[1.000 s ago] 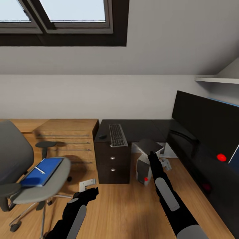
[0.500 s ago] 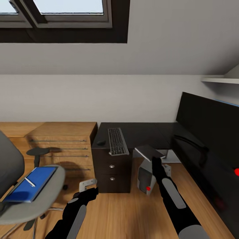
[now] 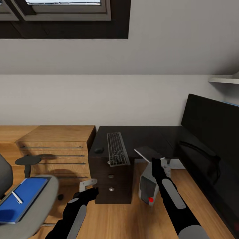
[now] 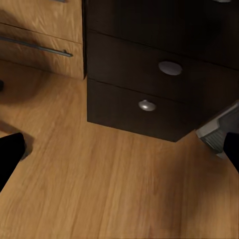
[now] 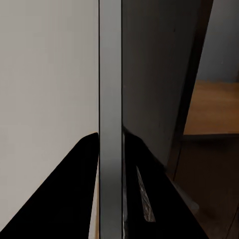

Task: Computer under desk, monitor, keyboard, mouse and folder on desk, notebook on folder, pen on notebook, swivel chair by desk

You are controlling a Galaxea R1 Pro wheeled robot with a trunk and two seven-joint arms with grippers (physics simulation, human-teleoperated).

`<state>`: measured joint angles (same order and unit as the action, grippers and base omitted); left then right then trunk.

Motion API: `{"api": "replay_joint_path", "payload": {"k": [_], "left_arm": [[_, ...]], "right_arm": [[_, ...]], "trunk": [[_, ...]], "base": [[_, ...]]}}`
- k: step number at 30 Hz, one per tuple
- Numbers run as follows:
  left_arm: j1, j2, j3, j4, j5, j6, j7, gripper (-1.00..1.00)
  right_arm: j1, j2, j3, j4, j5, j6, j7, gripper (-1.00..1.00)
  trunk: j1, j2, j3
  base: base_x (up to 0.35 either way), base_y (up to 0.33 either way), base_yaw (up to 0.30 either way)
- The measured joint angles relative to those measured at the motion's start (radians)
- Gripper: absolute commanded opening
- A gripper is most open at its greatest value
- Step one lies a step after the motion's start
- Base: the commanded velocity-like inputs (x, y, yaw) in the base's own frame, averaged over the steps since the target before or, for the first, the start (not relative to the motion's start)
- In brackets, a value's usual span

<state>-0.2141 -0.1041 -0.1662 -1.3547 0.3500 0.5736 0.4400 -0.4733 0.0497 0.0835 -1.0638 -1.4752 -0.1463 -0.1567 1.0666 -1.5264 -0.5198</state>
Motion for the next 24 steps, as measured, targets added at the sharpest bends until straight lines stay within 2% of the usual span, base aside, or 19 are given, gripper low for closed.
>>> {"api": "replay_joint_path", "payload": {"k": [12,19,24], "left_arm": [[0.000,0.000,-0.002,0.000,0.000,0.001,0.000,1.00],[0.000,0.001,-0.002,-0.012,0.000,0.001,0.003,1.00],[0.000,0.000,0.004,-0.081,0.004,0.003,0.005,1.00]], "right_arm": [[-0.001,0.000,-0.001,0.023,0.001,-0.001,-0.003,-1.00],[-0.002,-0.001,0.000,0.045,0.003,0.000,-0.003,-1.00],[-0.003,-0.004,-0.001,0.048,0.003,-0.001,-0.003,-1.00]], "trunk": [[0.000,0.000,0.000],[0.001,0.000,0.000],[0.008,-0.014,-0.006]], "base": [[0.293,0.000,0.000],[0.069,0.000,0.000],[0.008,0.000,0.000]]}}
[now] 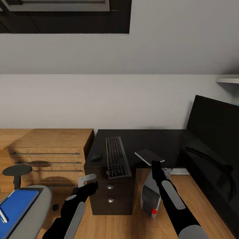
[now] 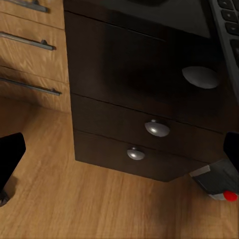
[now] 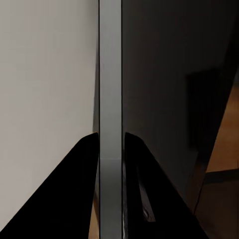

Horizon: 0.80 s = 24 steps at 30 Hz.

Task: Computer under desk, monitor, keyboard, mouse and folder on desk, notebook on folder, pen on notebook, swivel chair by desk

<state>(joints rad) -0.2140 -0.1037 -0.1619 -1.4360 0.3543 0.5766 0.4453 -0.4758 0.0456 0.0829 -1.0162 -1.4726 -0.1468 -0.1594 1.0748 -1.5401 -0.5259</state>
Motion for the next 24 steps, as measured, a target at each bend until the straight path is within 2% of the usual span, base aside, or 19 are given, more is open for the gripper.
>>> {"api": "replay_joint_path", "payload": {"k": [24], "left_arm": [[0.000,-0.001,0.000,-0.027,0.002,0.001,0.001,1.00]], "right_arm": [[0.000,-0.012,0.000,0.002,0.000,-0.002,0.004,-1.00]], "trunk": [[0.092,-0.168,-0.075]], "base": [[0.000,0.000,0.000]]}}
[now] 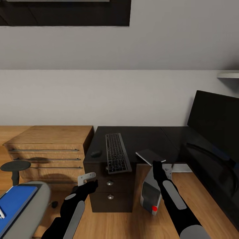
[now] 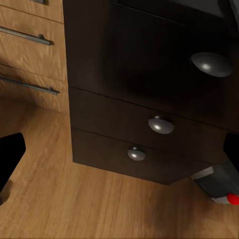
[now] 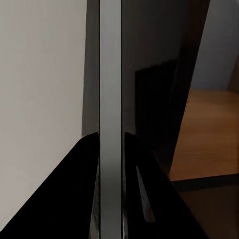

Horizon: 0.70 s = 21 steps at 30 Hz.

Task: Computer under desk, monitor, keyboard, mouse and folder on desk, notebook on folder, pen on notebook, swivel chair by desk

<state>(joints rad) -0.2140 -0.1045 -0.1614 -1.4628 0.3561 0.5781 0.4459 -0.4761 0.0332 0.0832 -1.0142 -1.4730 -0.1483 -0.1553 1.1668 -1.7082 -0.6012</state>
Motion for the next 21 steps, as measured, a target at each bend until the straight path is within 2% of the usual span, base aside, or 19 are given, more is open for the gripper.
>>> {"api": "replay_joint_path", "payload": {"k": [10,21], "left_arm": [[0.000,0.000,0.000,-0.001,0.000,0.001,-0.001,1.00],[0.000,0.003,0.002,0.001,0.000,0.000,-0.001,1.00]], "right_arm": [[0.000,0.001,-0.001,-0.006,0.010,-0.002,0.003,-1.00],[0.000,0.001,0.000,-0.006,0.009,-0.003,0.003,-1.00]], "trunk": [[0.038,-0.070,-0.031],[0.038,-0.070,-0.031]], "base": [[0.000,0.000,0.000],[0.002,0.000,0.000]]}}
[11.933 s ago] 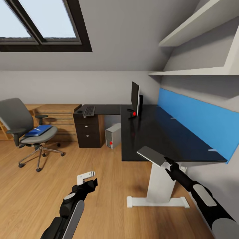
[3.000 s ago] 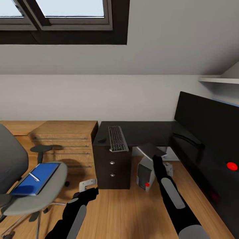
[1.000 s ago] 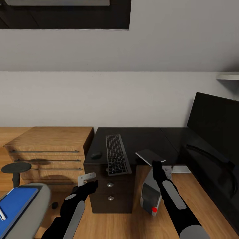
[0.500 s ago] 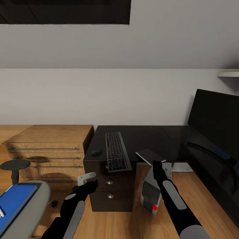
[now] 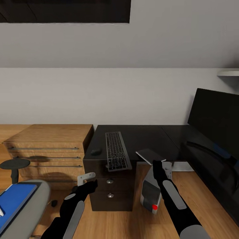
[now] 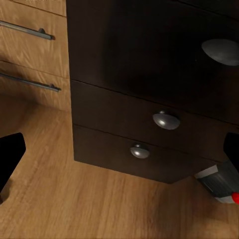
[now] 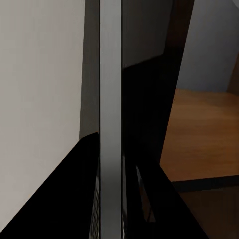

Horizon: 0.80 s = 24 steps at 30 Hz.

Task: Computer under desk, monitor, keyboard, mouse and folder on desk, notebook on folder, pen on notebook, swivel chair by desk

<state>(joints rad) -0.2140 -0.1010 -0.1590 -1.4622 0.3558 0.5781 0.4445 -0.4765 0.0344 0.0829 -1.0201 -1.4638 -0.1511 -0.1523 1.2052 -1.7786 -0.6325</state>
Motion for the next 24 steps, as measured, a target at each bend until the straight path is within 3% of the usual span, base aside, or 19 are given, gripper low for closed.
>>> {"api": "replay_joint_path", "payload": {"k": [24], "left_arm": [[0.000,0.001,0.005,0.006,0.000,0.000,0.000,1.00]], "right_arm": [[0.000,0.000,0.001,0.000,-0.001,-0.004,0.000,-1.00]], "trunk": [[0.000,0.000,0.000]], "base": [[0.093,0.000,0.000]]}}
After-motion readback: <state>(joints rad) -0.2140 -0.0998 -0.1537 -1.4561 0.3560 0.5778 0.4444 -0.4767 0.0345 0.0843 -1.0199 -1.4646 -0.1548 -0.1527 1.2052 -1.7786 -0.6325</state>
